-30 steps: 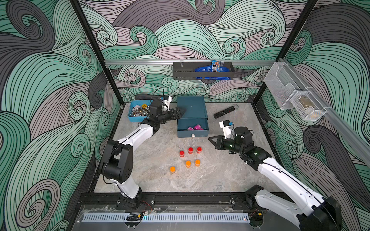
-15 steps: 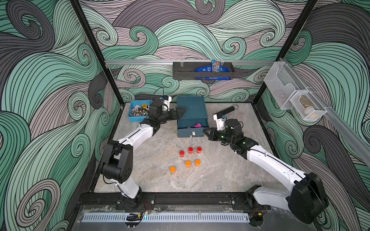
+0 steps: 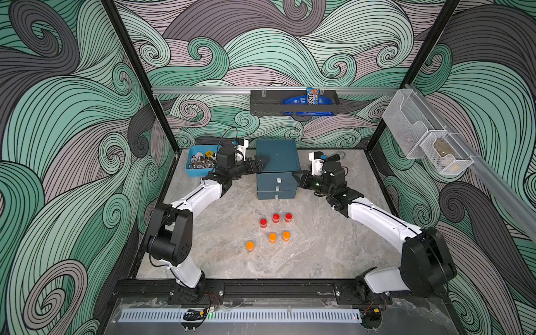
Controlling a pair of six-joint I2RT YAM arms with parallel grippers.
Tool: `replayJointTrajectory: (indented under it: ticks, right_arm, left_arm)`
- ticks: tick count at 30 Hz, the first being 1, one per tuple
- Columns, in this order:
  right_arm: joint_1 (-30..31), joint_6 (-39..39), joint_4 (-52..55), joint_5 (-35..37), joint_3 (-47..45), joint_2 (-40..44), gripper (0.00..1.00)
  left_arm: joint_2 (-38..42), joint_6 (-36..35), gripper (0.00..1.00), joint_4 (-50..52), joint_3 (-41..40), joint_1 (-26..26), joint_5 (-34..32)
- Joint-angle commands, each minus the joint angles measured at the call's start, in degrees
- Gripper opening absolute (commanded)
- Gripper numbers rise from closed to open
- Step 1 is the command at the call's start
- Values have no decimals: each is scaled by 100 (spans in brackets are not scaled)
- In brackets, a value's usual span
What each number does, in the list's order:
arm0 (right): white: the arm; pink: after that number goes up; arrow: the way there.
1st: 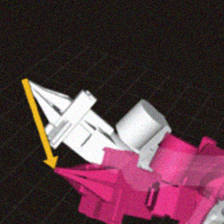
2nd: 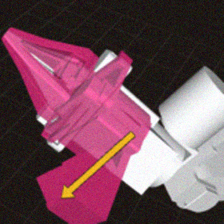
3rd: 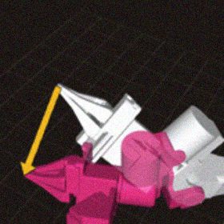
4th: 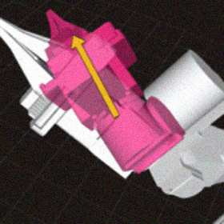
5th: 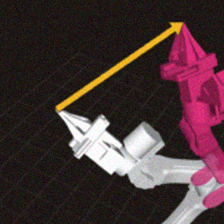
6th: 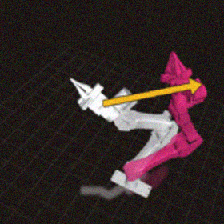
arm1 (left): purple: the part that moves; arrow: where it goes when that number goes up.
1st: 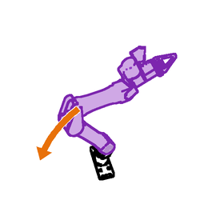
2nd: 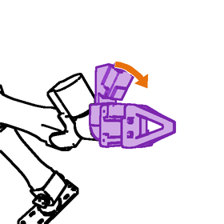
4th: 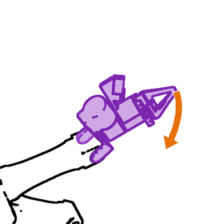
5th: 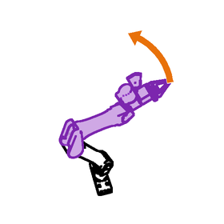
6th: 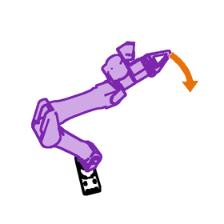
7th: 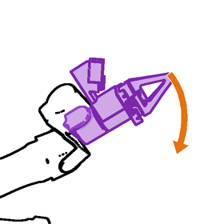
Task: Put the paint cans in the drawer according to color
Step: Close the drawer in the storage box.
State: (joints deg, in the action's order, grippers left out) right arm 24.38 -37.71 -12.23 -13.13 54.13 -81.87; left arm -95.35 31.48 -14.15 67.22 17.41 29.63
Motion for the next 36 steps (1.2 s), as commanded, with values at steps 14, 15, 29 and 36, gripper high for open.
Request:
replayJointTrajectory:
  ticks: [14, 15, 29, 36]
  right_arm:
    - [4, 64, -812, -520, -905, 886, 3]
    - [20, 55, -822, -547, -920, 828, 3]
    - [193, -184, -1422, 90, -655, -168, 0]
    - [198, -309, -1690, 94, -504, -564, 0]
  left_arm:
    - [73, -56, 95, -8, -18, 61, 61]
    - [73, -55, 95, -8, -17, 60, 56]
    - [51, -52, 95, -5, -17, 61, 51]
    - [43, -46, 95, -3, -8, 52, 65]
